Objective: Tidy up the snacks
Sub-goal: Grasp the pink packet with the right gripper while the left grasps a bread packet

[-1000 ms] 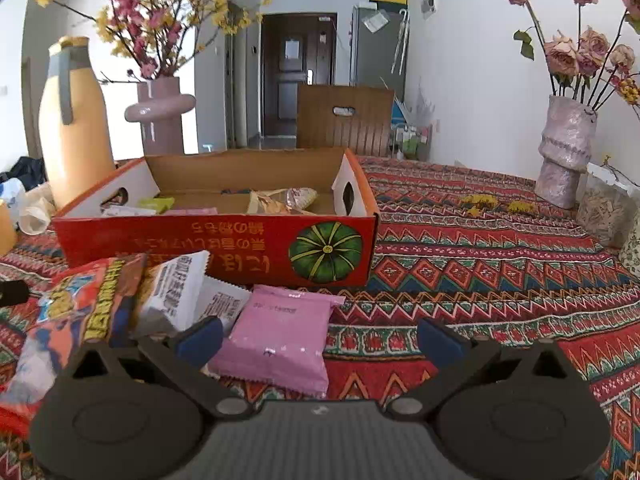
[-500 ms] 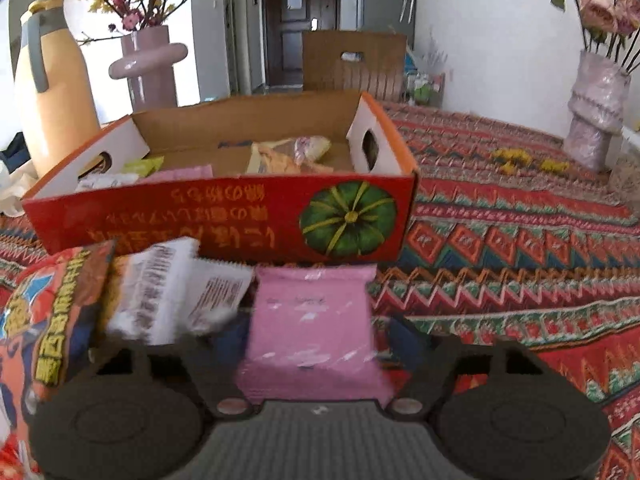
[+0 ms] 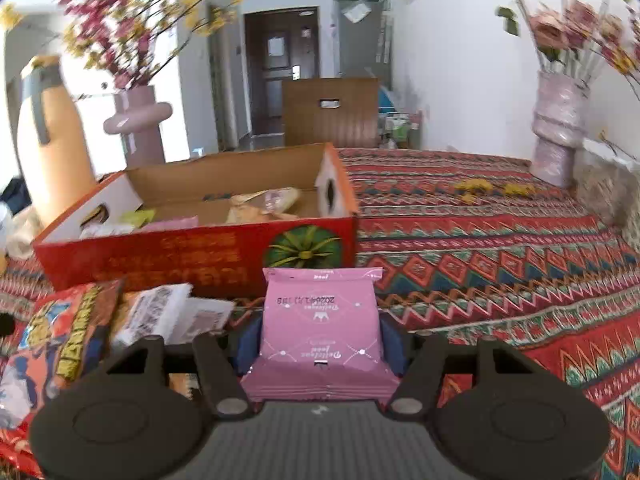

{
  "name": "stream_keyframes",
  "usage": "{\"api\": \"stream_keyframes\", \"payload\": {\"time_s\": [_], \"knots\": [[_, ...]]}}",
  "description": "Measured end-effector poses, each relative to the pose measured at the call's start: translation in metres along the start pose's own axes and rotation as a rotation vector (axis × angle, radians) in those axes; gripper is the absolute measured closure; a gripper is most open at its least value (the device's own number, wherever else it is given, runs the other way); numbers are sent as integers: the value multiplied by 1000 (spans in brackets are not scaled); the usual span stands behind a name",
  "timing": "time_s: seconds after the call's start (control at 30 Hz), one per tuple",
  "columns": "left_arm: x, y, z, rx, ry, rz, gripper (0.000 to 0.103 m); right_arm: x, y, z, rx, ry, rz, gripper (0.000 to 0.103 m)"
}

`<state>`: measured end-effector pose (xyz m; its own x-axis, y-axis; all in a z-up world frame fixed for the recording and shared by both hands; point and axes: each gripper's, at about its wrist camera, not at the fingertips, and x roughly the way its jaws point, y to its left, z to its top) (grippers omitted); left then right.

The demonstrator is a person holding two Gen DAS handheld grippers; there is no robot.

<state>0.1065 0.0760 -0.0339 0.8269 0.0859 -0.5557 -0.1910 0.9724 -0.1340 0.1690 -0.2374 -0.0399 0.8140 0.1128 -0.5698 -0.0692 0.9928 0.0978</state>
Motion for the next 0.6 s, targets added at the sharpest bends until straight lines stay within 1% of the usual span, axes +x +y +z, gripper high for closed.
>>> {"api": "stream_keyframes", "payload": {"time_s": [0.1, 0.3, 0.47, 0.6], "knots": [[2, 1, 6, -1, 29, 10, 0, 4, -9, -3, 35, -15, 3, 42], [13, -16, 24, 76, 67, 39, 0, 5, -18, -9, 82, -31, 10, 42], [40, -32, 35, 111, 127, 42, 0, 3, -21, -9, 103, -47, 15, 42], [62, -42, 36, 115, 199, 26, 0, 2, -22, -10, 113, -54, 31, 42]]}}
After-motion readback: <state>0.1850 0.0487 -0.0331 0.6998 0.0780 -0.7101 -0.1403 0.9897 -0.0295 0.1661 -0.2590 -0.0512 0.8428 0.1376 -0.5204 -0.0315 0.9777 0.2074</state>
